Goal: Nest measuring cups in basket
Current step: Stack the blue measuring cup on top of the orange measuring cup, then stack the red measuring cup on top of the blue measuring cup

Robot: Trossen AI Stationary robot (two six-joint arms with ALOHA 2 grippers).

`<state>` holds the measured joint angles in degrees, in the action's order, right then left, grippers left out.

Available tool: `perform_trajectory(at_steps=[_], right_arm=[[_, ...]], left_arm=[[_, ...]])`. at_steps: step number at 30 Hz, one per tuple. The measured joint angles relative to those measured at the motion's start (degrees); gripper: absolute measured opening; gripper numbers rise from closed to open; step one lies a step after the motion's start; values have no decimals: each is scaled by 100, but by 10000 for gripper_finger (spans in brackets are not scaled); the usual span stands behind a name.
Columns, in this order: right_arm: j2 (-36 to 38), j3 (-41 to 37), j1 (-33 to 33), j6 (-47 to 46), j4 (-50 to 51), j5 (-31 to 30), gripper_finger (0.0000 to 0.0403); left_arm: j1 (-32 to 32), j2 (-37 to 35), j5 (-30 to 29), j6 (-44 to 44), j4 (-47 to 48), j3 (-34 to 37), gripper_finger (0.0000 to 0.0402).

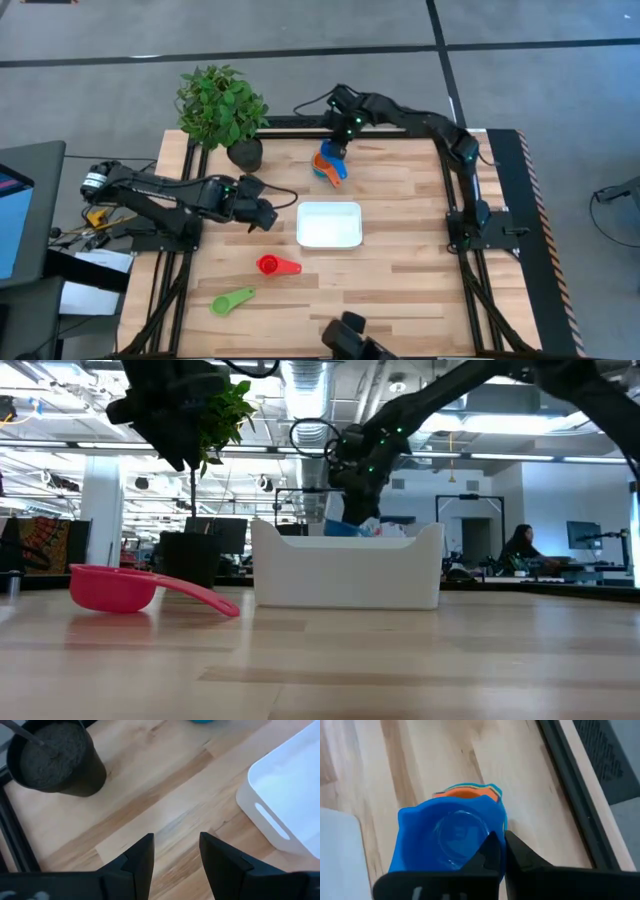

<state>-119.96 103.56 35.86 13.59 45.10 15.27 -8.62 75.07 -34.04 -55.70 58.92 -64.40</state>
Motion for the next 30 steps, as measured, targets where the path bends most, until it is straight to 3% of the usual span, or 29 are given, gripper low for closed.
perform_trajectory(at_steps=[6,14,30], right_arm=[[-423,459,-26,-3,250,13,18],[-590,513,-105,-12,251,4,37],[-588,513,-98,-283,138,3,150]], left_arm=[[102,0,31,12,4,0,146],[135,0,39,-3,7,0,146],[133,0,65,-3,11,0,146]])
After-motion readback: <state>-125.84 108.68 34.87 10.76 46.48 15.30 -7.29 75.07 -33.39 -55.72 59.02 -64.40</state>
